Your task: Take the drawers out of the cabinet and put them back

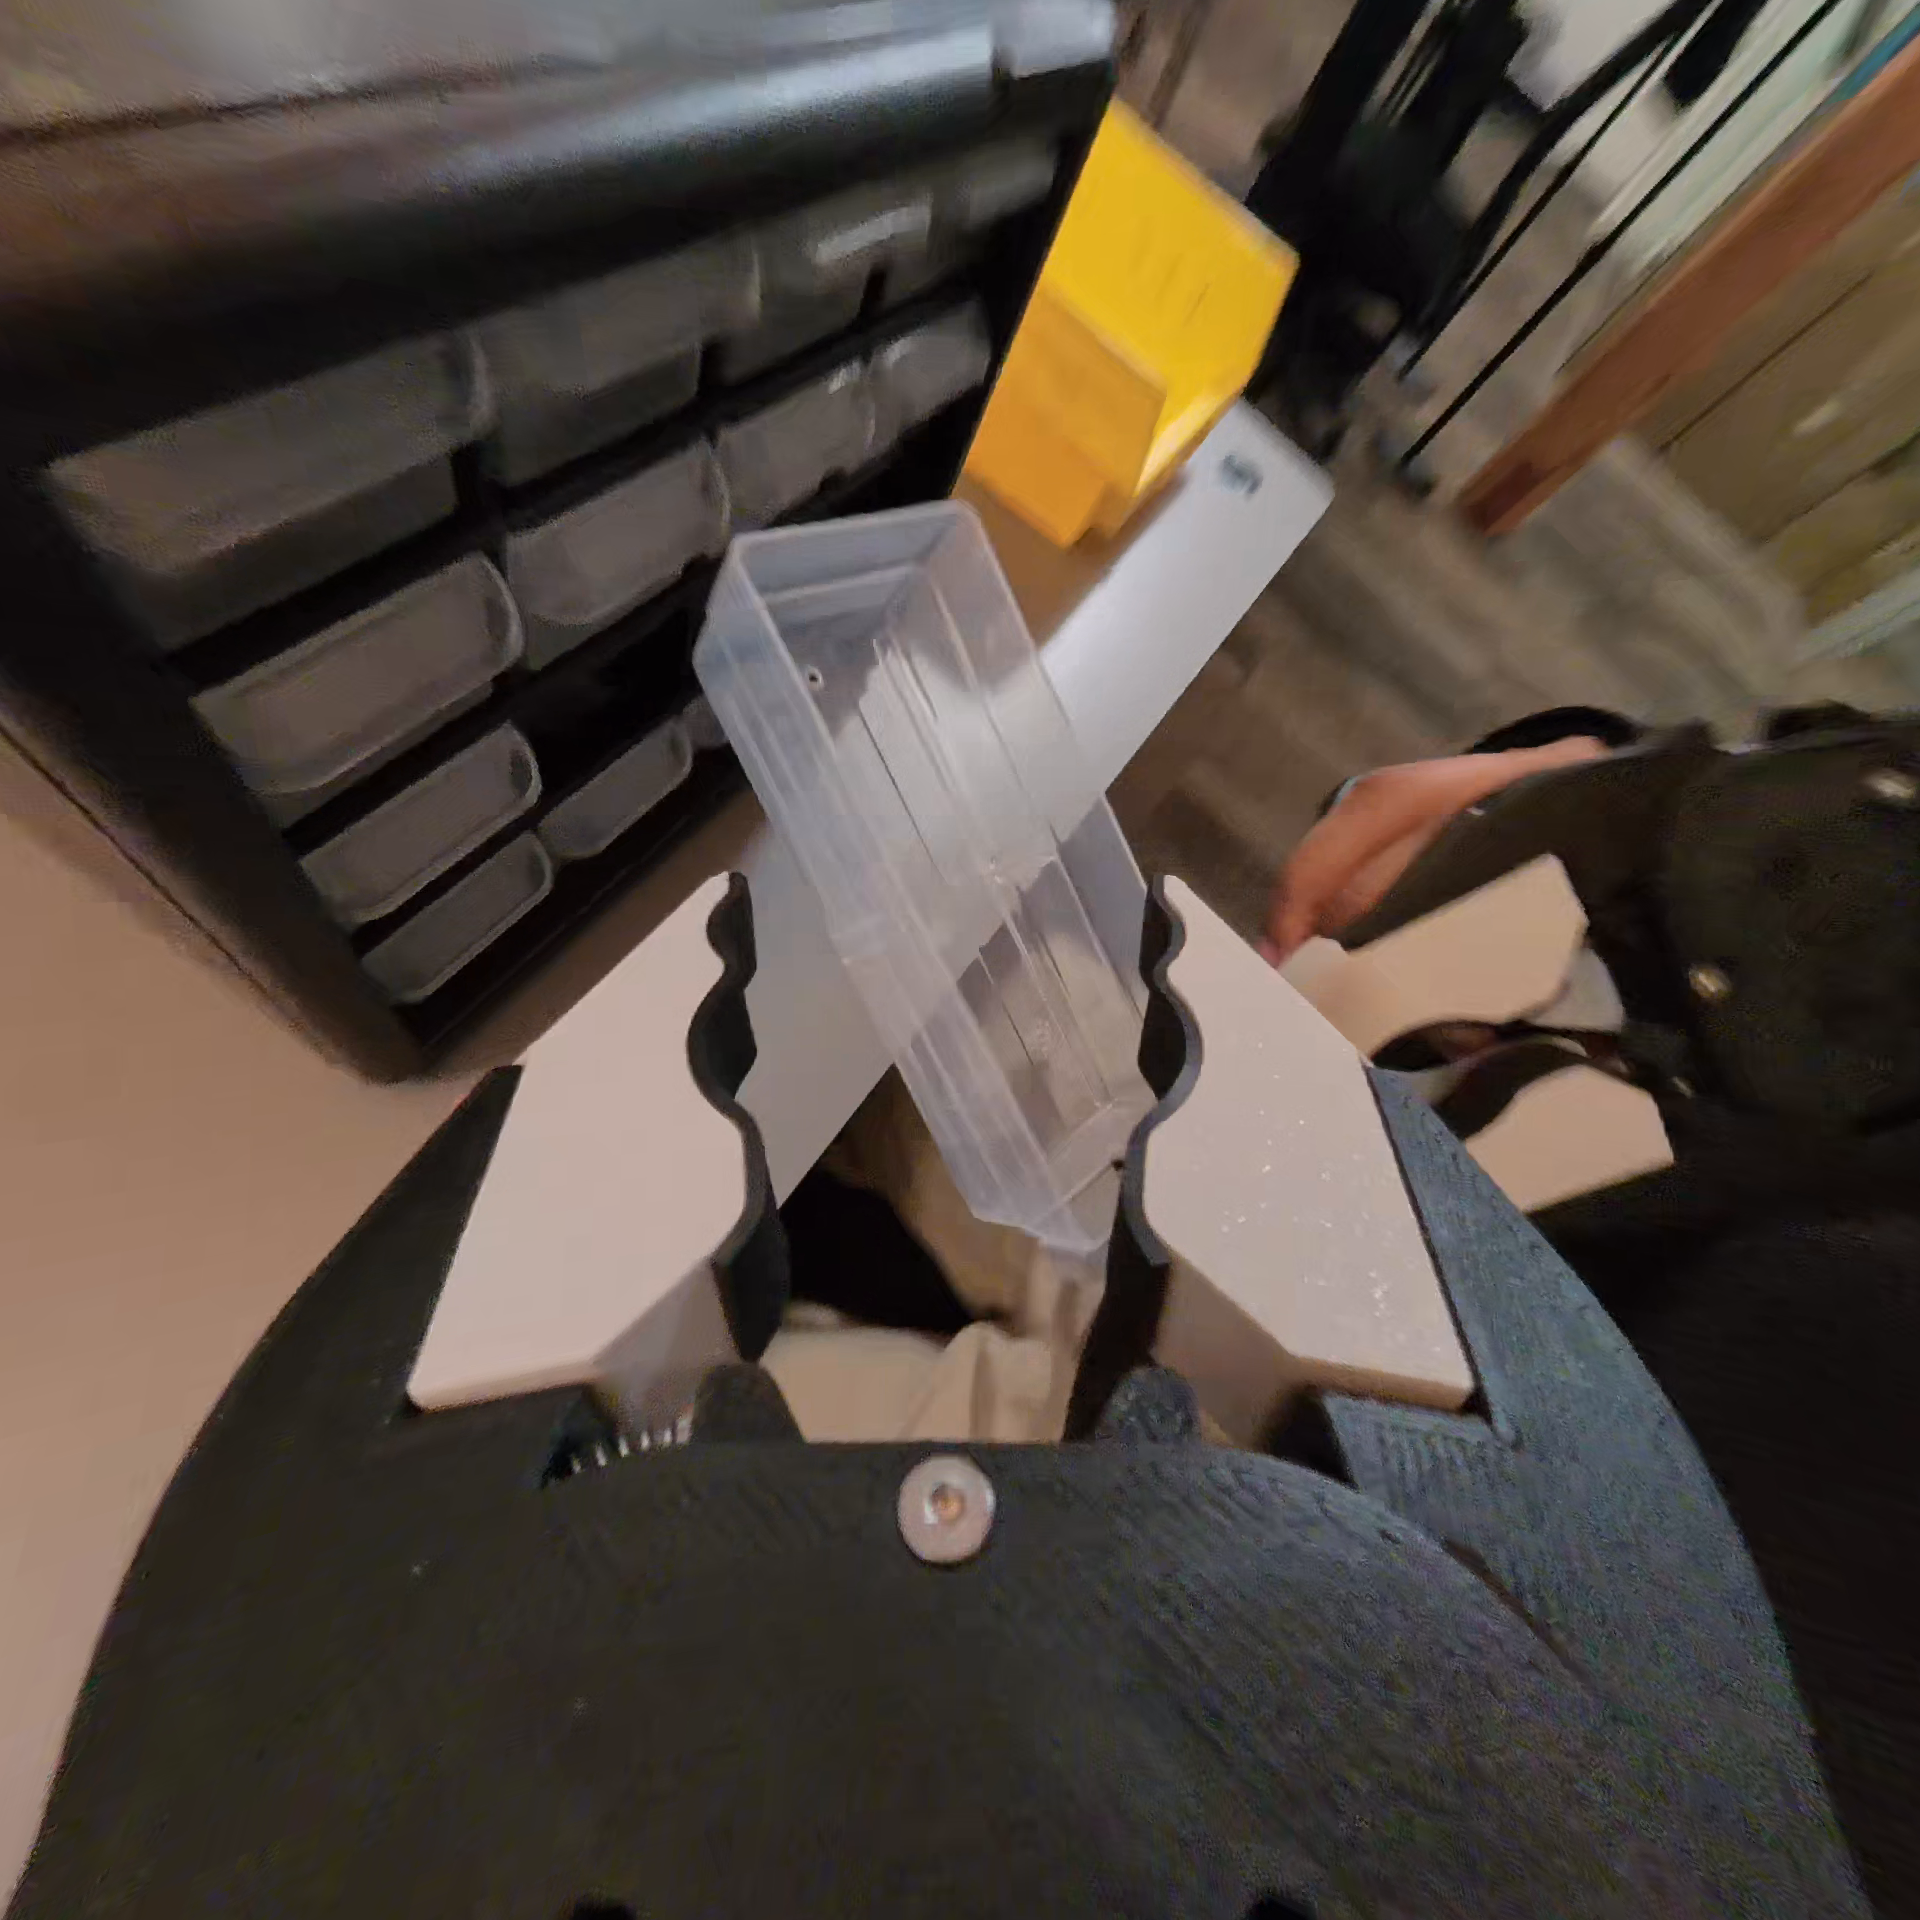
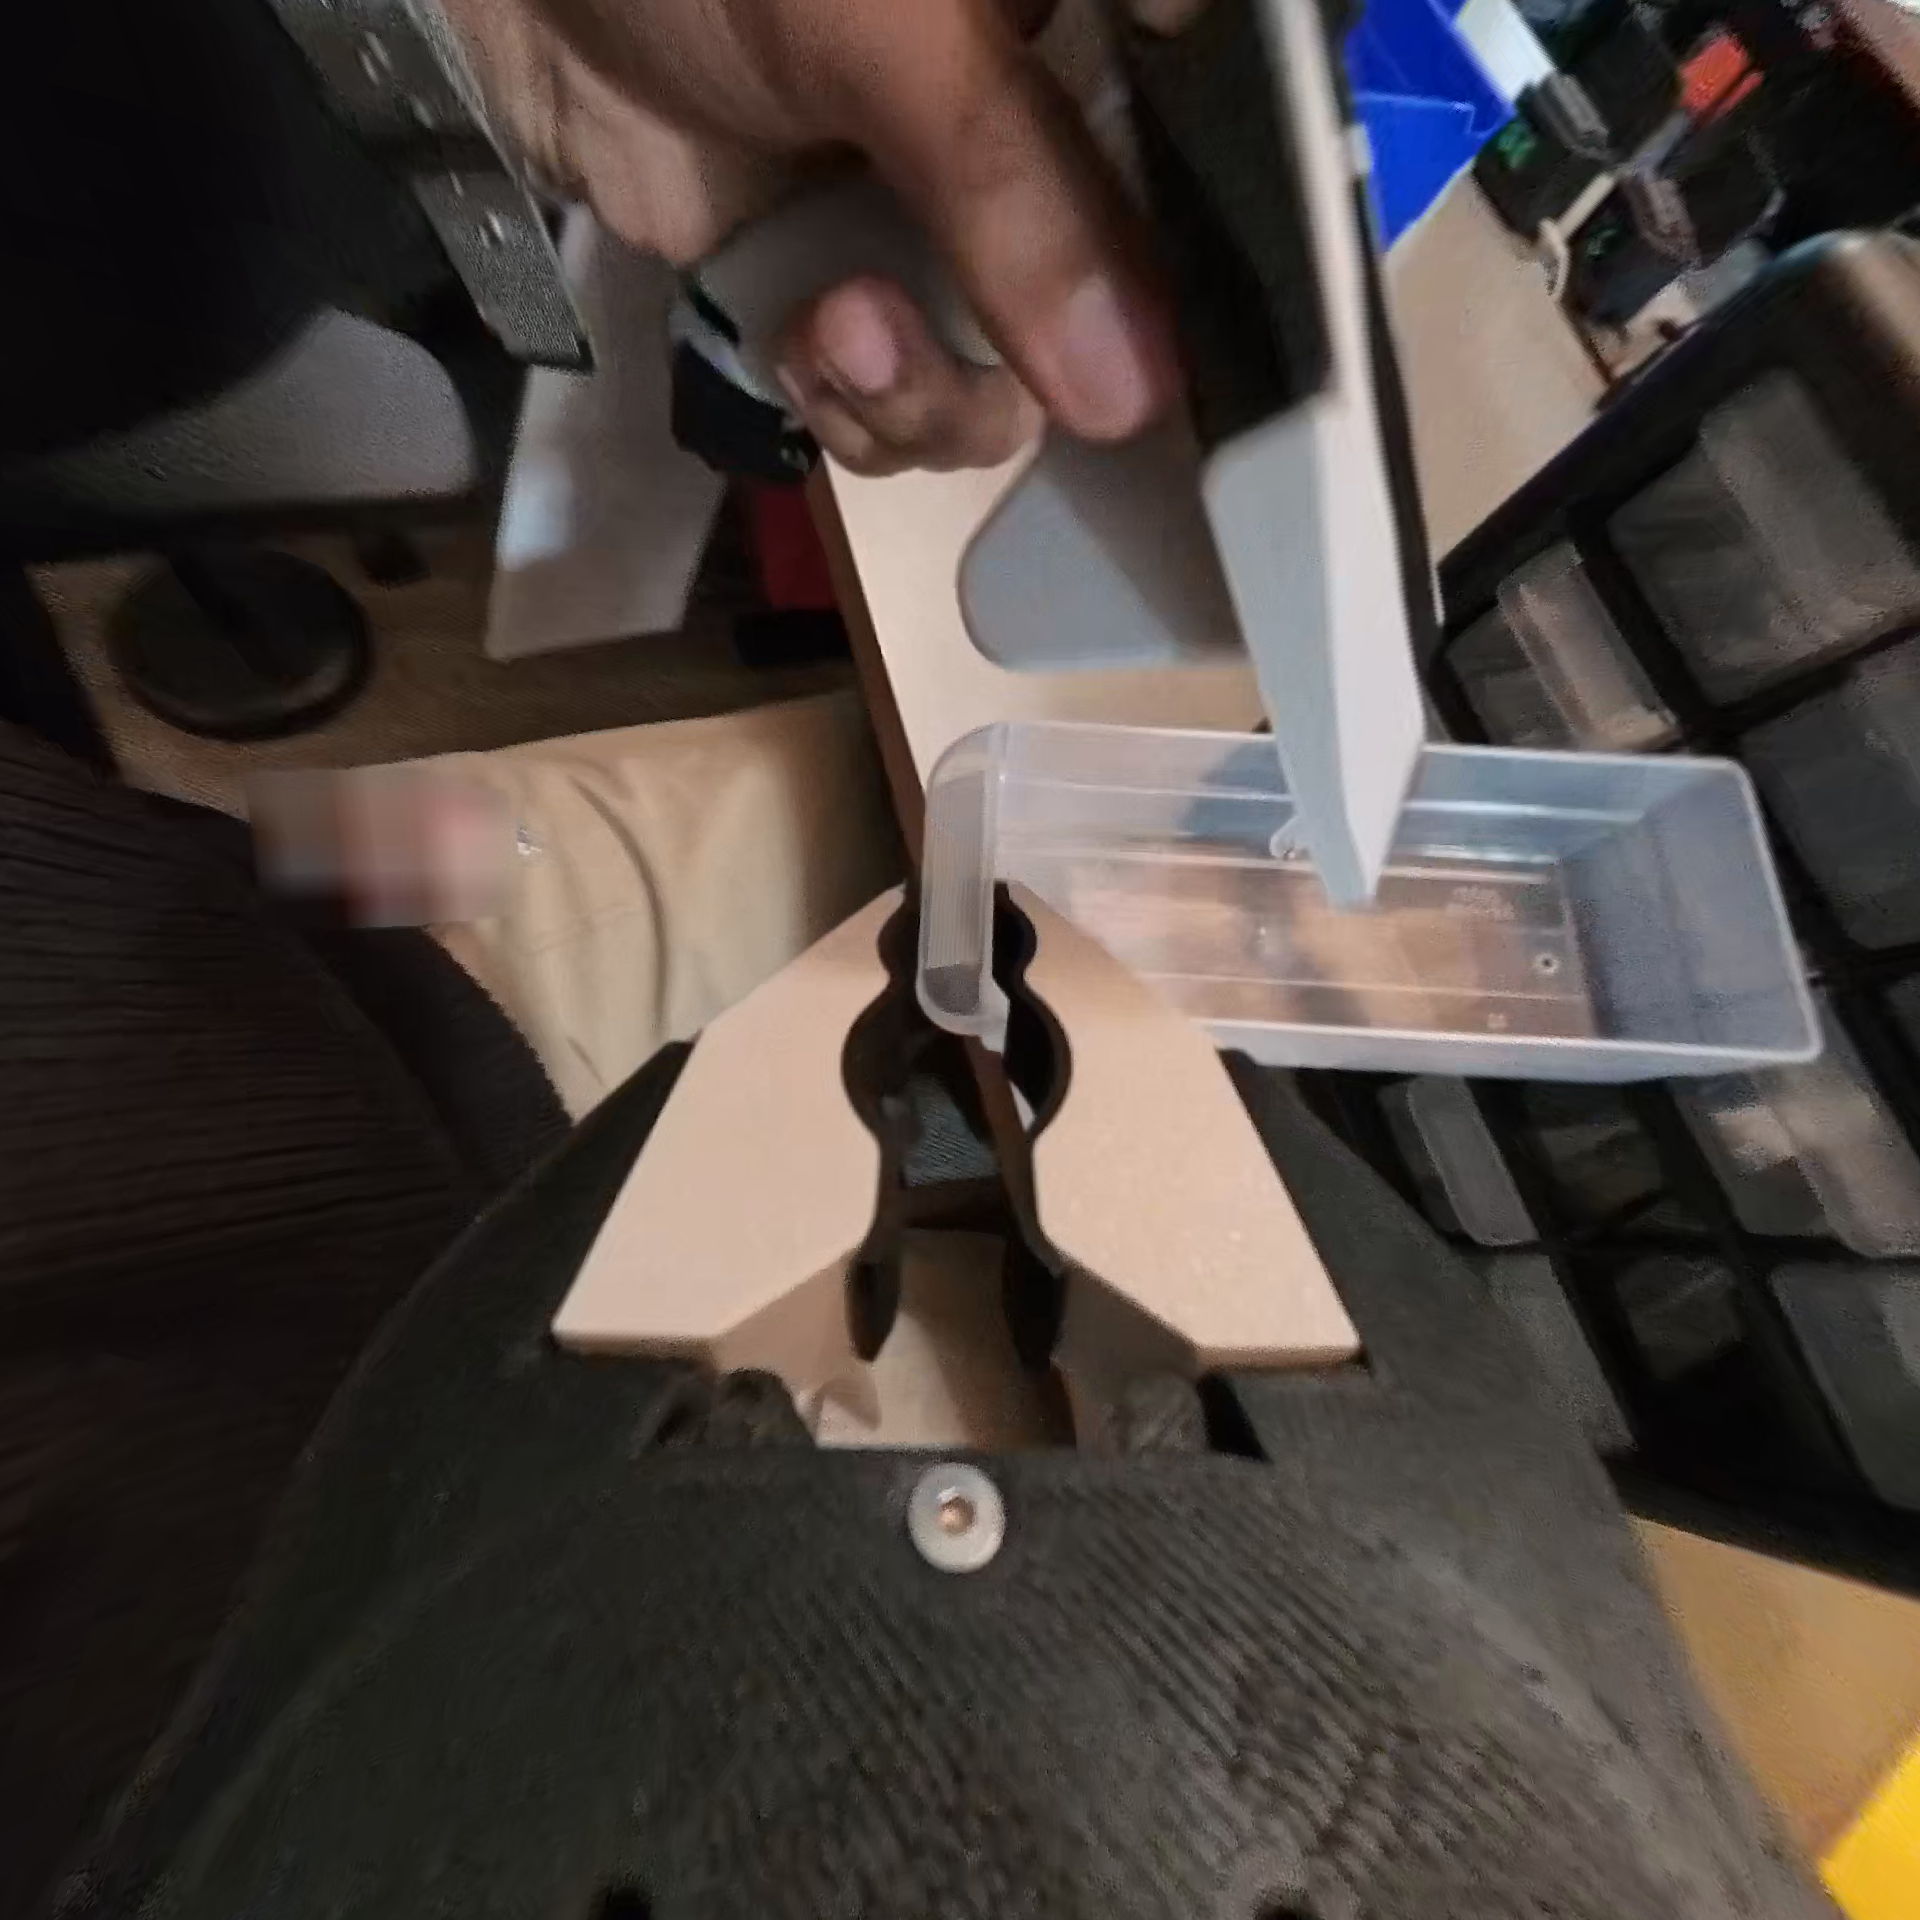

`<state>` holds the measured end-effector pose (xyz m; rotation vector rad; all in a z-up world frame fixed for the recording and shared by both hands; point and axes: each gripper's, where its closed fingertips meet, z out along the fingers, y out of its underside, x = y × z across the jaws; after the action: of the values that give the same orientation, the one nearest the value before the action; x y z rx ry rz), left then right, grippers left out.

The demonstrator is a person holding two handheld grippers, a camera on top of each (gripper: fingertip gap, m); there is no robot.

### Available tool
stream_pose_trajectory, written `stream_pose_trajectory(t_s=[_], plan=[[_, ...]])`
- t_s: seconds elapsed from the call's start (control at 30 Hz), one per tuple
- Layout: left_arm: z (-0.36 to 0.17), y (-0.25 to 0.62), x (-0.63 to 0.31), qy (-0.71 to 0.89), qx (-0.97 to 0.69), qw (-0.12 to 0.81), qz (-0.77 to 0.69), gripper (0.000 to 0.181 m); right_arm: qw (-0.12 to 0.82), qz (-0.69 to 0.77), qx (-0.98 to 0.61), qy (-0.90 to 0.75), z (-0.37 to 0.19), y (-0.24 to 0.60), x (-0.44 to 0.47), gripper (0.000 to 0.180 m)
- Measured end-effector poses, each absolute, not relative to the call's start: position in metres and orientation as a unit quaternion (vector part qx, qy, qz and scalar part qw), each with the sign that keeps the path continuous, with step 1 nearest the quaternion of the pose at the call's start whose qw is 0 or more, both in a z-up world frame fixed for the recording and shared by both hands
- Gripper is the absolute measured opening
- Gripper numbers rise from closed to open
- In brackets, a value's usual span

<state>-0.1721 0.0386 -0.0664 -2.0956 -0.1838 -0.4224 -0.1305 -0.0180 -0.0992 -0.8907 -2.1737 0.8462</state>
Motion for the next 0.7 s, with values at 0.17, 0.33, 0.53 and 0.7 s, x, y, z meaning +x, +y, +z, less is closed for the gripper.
stream_pose_trajectory(t_s=[0.17, 0.33, 0.53, 0.7], plan=[[-0.023, 0.028, -0.231, -0.161, -0.715, 0.662, -0.156, 0.044, 0.193, 0.433, -0.338, -0.813, -0.079, -0.001, -0.112, 0.012], [0.03, -0.03, -0.309, -0.252, -0.512, 0.821, 0.032, 0.028, 0.076, 0.508, -0.31, -0.8, -0.083, 0.016, -0.1, 0.012], [-0.044, -0.006, -0.328, -0.235, -0.604, 0.748, 0.141, 0.055, 0.018, 0.525, -0.29, -0.8, -0.086, 0.023, -0.11, 0.012], [-0.082, 0.024, -0.311, -0.17, -0.684, 0.704, 0.093, 0.073, 0.016, 0.485, -0.283, -0.827, -0.091, 0.025, -0.126, 0.012]])
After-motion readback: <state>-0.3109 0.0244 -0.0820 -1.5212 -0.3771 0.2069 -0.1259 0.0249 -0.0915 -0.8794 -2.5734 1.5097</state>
